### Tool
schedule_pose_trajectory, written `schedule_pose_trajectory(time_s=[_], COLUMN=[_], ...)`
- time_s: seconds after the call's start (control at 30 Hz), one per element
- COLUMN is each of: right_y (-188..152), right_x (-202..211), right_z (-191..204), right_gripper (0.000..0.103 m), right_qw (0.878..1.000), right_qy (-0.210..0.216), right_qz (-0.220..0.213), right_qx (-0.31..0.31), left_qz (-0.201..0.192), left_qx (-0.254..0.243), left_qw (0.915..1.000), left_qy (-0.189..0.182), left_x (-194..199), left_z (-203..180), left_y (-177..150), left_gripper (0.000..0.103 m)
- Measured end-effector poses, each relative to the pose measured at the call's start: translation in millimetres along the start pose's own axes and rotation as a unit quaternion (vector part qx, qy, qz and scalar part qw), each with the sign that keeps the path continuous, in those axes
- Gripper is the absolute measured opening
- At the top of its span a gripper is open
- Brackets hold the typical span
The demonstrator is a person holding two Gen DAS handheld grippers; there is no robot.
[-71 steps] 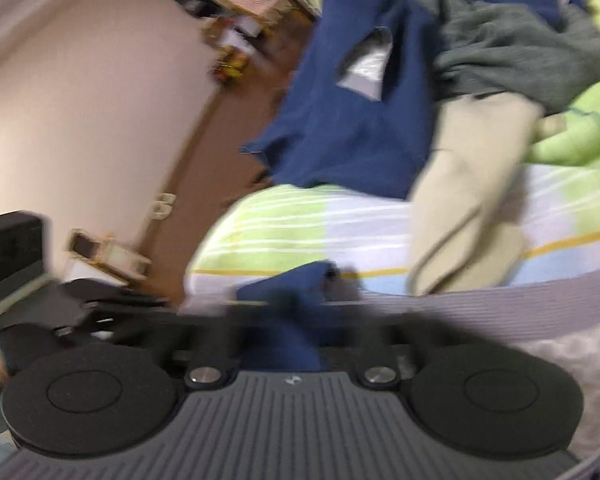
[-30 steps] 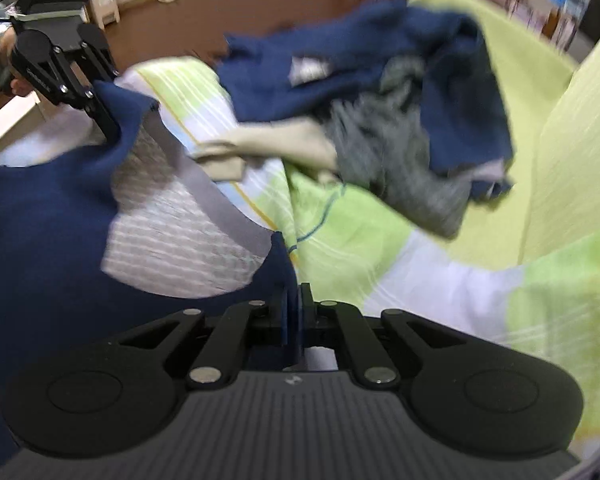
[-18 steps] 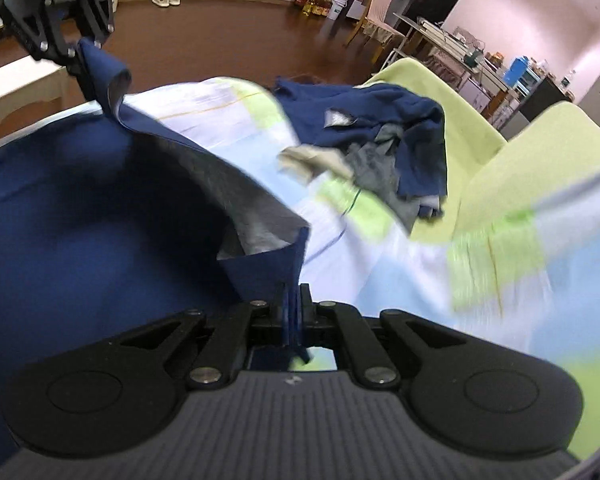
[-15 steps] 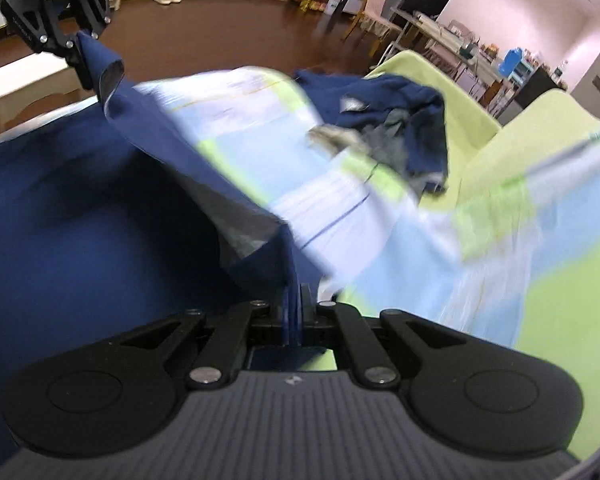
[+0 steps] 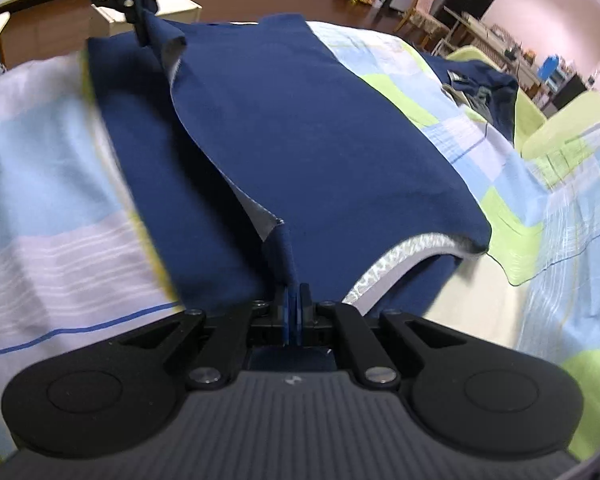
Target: Fold clothes
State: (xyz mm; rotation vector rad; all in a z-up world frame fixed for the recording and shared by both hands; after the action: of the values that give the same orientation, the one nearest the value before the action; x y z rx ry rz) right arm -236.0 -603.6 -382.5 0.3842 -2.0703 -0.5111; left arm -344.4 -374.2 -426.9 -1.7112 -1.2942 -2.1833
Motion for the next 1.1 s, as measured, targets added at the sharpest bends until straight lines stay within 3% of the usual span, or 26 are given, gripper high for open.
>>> schedule_pose_trajectory(time_s=[0.17, 0.3, 0.4, 0.43, 0.53, 0.7, 0.77, 0.87, 1.03, 1.1], right_y=[-5.0, -28.0, -24.2, -22.1, -18.2, -14.3, -14.2, -14.1, -36.8, -36.8], right_x=[4.9, -17.6, -17.5, -16.4, -12.6, -18.1, -16.7, -16.1, -18.6, -9.7], right_z=[6.5, 34.1, 39.6, 39.8, 42.7, 46.7, 49.0, 50.3, 64.3, 61.7], right_gripper=[0.002, 0.009, 0.018, 0.027, 0.028, 0.023, 0.003, 0.002, 0.002, 0.001], right_qw=[1.0, 0.997, 0.995, 0.995, 0.994, 0.991, 0.991, 0.99, 0.986, 0.986], right_qy=[-0.019, -0.03, -0.052, -0.058, -0.063, -0.063, -0.054, -0.059, -0.056, -0.055], right_qz=[-0.013, 0.028, 0.029, 0.03, 0.02, 0.015, 0.015, 0.009, 0.036, 0.093], right_qx=[0.013, 0.069, 0.083, 0.081, 0.089, 0.121, 0.119, 0.129, 0.154, 0.127], left_qz=[0.02, 0.065, 0.048, 0.038, 0.035, 0.047, 0.05, 0.051, 0.075, 0.078], left_qx=[-0.063, -0.15, -0.146, -0.137, -0.116, -0.076, -0.061, -0.056, -0.116, -0.128], left_qw=[0.9977, 0.9865, 0.9881, 0.9898, 0.9926, 0.996, 0.9969, 0.9966, 0.9863, 0.9827], left_qy=[0.011, 0.015, 0.006, 0.006, 0.013, 0.005, -0.006, -0.032, -0.09, -0.109], left_x=[-10.7, -33.2, -24.2, -22.6, -32.1, -50.0, -51.2, -54.2, -48.6, -35.7], left_z=[-21.9, -45.2, -50.4, -49.7, -43.6, -44.3, -45.2, -44.4, -53.7, -57.4], left_y=[-8.7, -23.7, -12.6, -7.7, 3.2, 2.5, -2.2, -4.5, -5.0, -2.9], left_gripper=[0.001, 0.005, 0.012, 0.012, 0.019, 0.027, 0.021, 0.016, 0.019, 0.022])
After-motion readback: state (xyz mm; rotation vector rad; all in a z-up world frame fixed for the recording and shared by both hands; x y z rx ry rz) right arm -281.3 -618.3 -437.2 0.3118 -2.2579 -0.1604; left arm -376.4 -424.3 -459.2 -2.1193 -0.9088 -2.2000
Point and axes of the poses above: each gripper's, at about its wrist camera, not at the fingertips, and x roughly against the way its jaws point, z to its left, y to its top, the point moved 6 cm from there along -x, roughly the way its jaws point, and after that the axes turned 8 degrees about -y, right-handed, at the moved point
